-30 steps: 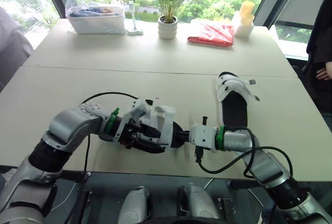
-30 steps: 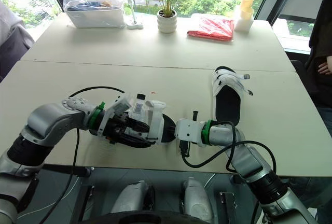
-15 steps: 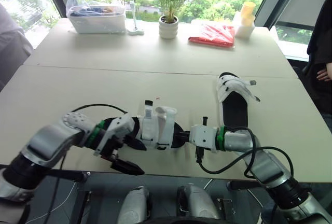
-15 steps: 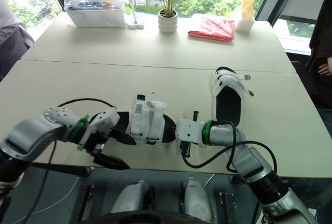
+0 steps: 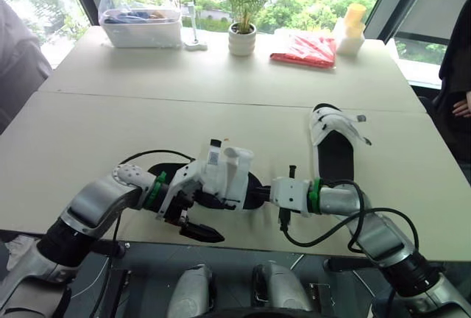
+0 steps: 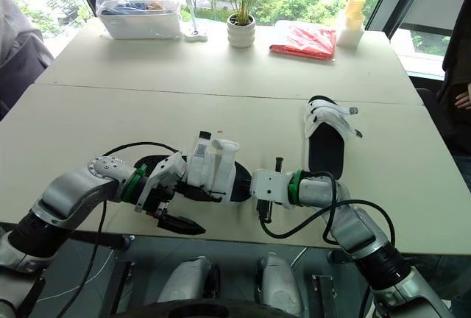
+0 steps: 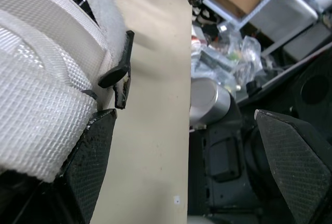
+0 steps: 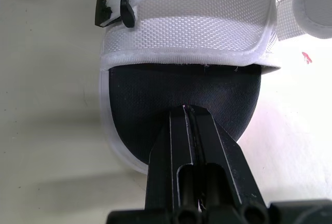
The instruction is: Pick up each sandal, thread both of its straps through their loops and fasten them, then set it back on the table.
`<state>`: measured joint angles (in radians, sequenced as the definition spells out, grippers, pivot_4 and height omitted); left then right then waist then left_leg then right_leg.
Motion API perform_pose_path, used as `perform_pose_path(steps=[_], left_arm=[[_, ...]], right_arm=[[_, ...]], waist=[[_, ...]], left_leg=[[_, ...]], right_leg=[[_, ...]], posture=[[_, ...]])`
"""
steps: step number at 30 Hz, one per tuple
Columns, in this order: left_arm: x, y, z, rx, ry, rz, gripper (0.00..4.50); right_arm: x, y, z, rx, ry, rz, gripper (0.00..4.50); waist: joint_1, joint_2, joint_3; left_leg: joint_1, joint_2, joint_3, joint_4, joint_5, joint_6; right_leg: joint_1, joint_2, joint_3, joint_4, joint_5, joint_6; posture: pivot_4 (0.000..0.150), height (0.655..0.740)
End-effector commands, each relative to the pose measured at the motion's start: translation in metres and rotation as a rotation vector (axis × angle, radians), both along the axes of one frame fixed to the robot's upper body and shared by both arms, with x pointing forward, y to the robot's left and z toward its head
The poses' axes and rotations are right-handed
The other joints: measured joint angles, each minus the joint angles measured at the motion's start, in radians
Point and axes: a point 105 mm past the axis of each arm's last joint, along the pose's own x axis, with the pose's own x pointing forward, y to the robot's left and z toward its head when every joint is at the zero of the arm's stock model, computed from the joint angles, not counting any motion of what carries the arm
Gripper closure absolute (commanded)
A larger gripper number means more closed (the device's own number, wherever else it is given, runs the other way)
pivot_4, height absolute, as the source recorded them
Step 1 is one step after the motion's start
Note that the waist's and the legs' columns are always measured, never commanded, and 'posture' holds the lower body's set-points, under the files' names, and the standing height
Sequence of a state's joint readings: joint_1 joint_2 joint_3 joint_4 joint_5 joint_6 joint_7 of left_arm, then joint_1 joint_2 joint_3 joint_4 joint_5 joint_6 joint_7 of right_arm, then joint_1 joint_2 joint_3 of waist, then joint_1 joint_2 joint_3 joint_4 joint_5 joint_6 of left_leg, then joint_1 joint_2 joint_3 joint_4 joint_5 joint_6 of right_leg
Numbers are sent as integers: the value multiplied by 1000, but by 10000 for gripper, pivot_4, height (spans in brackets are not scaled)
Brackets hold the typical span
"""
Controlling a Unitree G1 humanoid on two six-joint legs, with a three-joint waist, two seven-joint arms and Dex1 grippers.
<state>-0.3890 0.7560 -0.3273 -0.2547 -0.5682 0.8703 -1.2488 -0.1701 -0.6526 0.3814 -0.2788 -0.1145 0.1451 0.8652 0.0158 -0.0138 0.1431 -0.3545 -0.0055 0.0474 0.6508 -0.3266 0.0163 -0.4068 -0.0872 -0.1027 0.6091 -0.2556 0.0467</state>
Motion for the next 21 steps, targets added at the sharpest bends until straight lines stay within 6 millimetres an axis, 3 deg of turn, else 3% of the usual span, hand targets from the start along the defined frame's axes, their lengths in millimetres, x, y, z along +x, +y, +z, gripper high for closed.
perform_pose_path(steps=[1,6,9,16,21], left_arm=[[22,-6,12,-20,-55,100,662],[25,-16,10,-36,-25,143,662],[27,-17,8,-19,-1,176,8691],[33,-17,10,-5,54,227,44691],[24,-14,9,-6,77,208,44691]], right_arm=[[-33,-20,-70,-172,308,-4,45000],[-32,-19,-69,-171,304,-5,45000],[-32,-19,-69,-169,304,-7,45000],[-33,-20,-70,-169,307,-10,45000],[-33,-20,-70,-169,308,-9,45000]], waist=[[1,0,0],[6,-1,0],[13,-2,0],[11,-3,0],[10,-3,0]], left_leg=[[0,0,0,0,0,0],[0,0,0,2,0,0],[0,0,0,2,0,0],[-1,0,0,1,0,0],[-1,0,0,1,0,0]], right_leg=[[0,-1,0,0,0,0],[2,-1,-1,0,-2,4],[2,-1,-1,0,-2,4],[0,-1,-3,0,0,1],[0,-1,-3,0,0,1]], posture=[[1500,7241],[1500,7241],[1500,7241],[1500,7241],[1500,7241]])
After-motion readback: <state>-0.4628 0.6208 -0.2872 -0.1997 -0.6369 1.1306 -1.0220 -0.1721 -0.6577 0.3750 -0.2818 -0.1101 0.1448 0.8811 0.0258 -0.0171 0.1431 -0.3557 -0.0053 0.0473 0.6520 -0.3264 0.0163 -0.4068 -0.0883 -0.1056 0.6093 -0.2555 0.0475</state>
